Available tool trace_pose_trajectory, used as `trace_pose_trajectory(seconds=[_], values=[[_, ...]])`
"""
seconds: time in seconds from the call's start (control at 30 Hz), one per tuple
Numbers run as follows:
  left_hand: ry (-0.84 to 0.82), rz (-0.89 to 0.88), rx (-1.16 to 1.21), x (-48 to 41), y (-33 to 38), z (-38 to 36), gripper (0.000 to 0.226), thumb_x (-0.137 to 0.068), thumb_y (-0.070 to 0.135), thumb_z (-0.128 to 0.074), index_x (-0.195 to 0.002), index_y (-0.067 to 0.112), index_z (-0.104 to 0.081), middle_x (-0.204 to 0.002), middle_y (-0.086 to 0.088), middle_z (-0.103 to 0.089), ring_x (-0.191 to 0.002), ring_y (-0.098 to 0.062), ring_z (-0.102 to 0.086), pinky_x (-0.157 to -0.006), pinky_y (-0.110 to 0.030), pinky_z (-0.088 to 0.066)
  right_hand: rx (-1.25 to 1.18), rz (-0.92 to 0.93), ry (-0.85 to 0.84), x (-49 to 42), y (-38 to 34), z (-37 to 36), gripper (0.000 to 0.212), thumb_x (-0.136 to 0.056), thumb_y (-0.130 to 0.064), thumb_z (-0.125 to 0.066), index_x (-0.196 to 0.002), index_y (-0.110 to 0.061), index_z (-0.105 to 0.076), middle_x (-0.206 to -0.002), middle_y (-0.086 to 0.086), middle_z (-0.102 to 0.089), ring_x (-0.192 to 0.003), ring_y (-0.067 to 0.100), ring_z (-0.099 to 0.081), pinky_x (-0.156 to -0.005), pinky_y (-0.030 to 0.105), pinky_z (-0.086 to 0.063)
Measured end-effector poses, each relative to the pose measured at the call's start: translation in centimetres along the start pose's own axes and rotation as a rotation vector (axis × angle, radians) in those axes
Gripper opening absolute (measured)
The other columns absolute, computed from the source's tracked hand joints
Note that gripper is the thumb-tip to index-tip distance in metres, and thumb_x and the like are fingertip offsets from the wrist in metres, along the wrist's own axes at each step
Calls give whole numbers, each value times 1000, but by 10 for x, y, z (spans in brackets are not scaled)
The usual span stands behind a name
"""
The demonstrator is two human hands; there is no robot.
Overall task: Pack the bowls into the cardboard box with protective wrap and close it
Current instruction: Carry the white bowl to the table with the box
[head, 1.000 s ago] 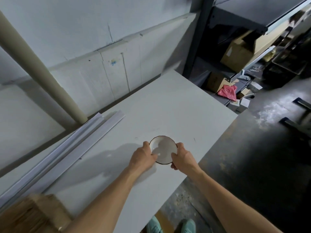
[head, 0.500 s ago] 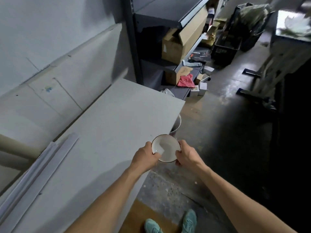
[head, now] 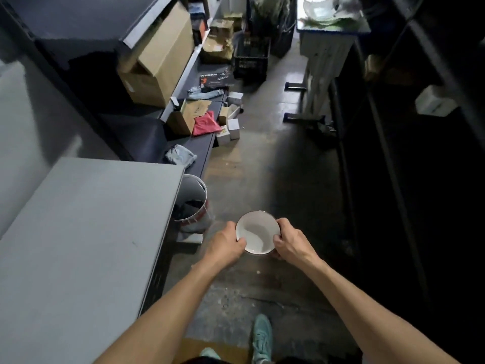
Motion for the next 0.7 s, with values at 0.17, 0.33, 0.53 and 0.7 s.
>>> trace_pose_trajectory(seconds=[0.17, 0.33, 0.53, 0.7], values=[[-31, -91, -42, -18, 65, -19, 33, -83, 34, -46, -111, 16, -46, -100, -14, -71, -86, -38, -67, -77, -44, -56, -114, -91, 82, -4, 35, 49, 27, -93, -19, -42, -118, -23, -49, -92, 8, -69, -66, 19, -72, -60, 38, -62], [-28, -144, -106, -47, 103, -18, 25, -91, 28, -51, -111, 13, -49, -103, -13, -69, -93, -35, -65, -70, -34, -41, -191, -131, 154, -18, 47, 79, 27, -93, -20, -41, -115, -20, -55, -85, 5, -71, -62, 14, -72, -63, 37, -63], [-58, -147, -45, -97, 117, 5, 22, -88, 31, -49, -107, 20, -51, -95, -8, -70, -79, -27, -69, -74, -37, -53, -221, -138, 165, -68, 28, 97, 28, -91, -19, -38, -113, -22, -54, -87, 6, -70, -65, 17, -73, -68, 39, -63], [-72, -128, 100, -168, 106, 41, 47, -64, 50, -41, -102, 25, -55, -86, -8, -73, -76, -34, -70, -73, -50, -59, -258, -152, 128, -129, -11, 101, 28, -93, -18, -38, -118, -19, -52, -104, 7, -67, -68, 15, -75, -67, 29, -62]])
Point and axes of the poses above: each hand's wrist, its own x-axis away from the middle knuckle, its own z-axis out of the back of the hand, y = z × x, the point moved 6 cm from there along -x, towards the middle knuckle
